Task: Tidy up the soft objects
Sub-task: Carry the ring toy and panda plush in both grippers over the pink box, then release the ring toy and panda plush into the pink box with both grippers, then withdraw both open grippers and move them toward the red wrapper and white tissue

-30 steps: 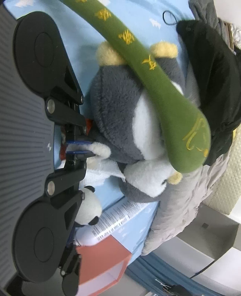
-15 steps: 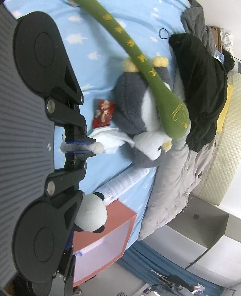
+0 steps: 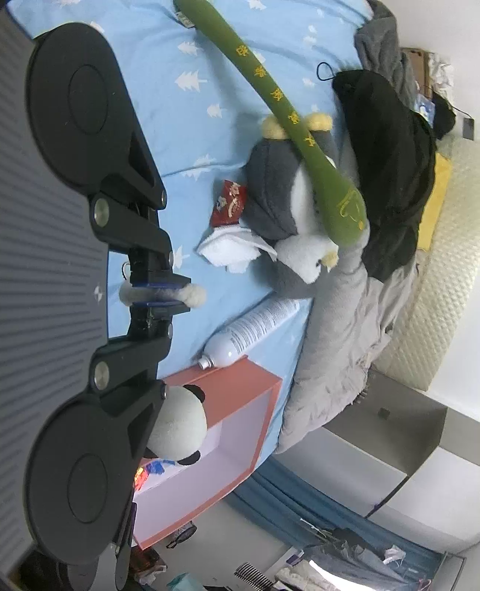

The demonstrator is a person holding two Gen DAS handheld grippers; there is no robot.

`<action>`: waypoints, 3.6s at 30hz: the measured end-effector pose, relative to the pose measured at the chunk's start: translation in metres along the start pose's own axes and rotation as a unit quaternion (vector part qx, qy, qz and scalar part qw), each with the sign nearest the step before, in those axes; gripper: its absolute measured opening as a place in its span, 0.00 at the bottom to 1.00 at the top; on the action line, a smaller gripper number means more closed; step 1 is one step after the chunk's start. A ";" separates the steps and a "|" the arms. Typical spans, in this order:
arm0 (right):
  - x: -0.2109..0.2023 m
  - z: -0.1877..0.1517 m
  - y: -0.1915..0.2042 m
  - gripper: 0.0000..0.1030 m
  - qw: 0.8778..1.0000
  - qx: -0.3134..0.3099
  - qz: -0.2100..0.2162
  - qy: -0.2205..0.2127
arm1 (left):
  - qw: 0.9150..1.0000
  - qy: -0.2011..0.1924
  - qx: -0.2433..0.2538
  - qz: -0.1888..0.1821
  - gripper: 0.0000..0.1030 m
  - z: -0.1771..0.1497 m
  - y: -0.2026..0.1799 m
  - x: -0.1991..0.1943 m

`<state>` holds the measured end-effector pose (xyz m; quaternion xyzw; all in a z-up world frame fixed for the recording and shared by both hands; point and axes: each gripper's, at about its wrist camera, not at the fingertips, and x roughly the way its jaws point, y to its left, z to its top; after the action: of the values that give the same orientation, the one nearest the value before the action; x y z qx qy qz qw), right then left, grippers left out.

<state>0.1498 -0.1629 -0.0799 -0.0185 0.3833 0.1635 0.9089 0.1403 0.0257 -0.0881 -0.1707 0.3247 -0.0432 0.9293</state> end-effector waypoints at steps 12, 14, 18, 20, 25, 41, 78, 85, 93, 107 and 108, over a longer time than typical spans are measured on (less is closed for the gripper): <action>-0.033 -0.002 -0.017 0.42 0.999 0.026 -0.006 -0.030 | 0.999 -0.016 0.020 -0.026 0.07 0.005 -0.032 -0.018; -0.038 0.002 -0.024 0.42 0.999 0.035 -0.008 -0.033 | 0.999 -0.016 0.022 -0.034 0.07 0.010 -0.041 -0.017; -0.053 0.013 -0.037 0.42 0.998 0.045 -0.014 -0.044 | 0.997 -0.023 0.037 -0.056 0.07 0.027 -0.066 -0.016; -0.062 0.022 -0.045 0.42 0.997 0.048 -0.025 -0.057 | 0.996 -0.027 0.048 -0.069 0.07 0.037 -0.082 -0.014; -0.078 0.047 -0.071 0.42 0.995 0.063 -0.044 -0.071 | 0.992 -0.031 0.066 -0.101 0.07 0.060 -0.123 -0.005; -0.057 0.055 -0.176 0.42 0.984 0.134 -0.118 -0.013 | 0.980 0.058 0.109 -0.157 0.07 0.061 -0.218 0.104; -0.049 0.037 -0.217 0.47 0.975 0.187 -0.116 0.003 | 0.976 0.098 0.139 -0.132 0.18 0.046 -0.227 0.122; -0.084 0.044 -0.174 0.47 0.981 0.165 -0.096 -0.040 | 0.982 0.053 0.132 -0.125 0.18 0.057 -0.197 0.054; -0.117 0.045 -0.120 0.47 0.985 0.134 -0.065 -0.084 | 0.988 0.006 0.120 -0.102 0.18 0.059 -0.149 -0.020; -0.119 0.022 -0.038 0.47 0.993 0.075 0.009 -0.093 | 0.997 -0.013 0.072 -0.023 0.18 0.022 -0.057 -0.091; -0.118 0.019 -0.034 0.47 0.993 0.072 0.014 -0.091 | 0.997 -0.012 0.068 -0.017 0.18 0.019 -0.052 -0.093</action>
<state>0.0965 -0.2257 0.0139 0.0671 0.3100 0.1496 0.9365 0.0800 0.0002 -0.0017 -0.1136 0.3067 -0.0789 0.9417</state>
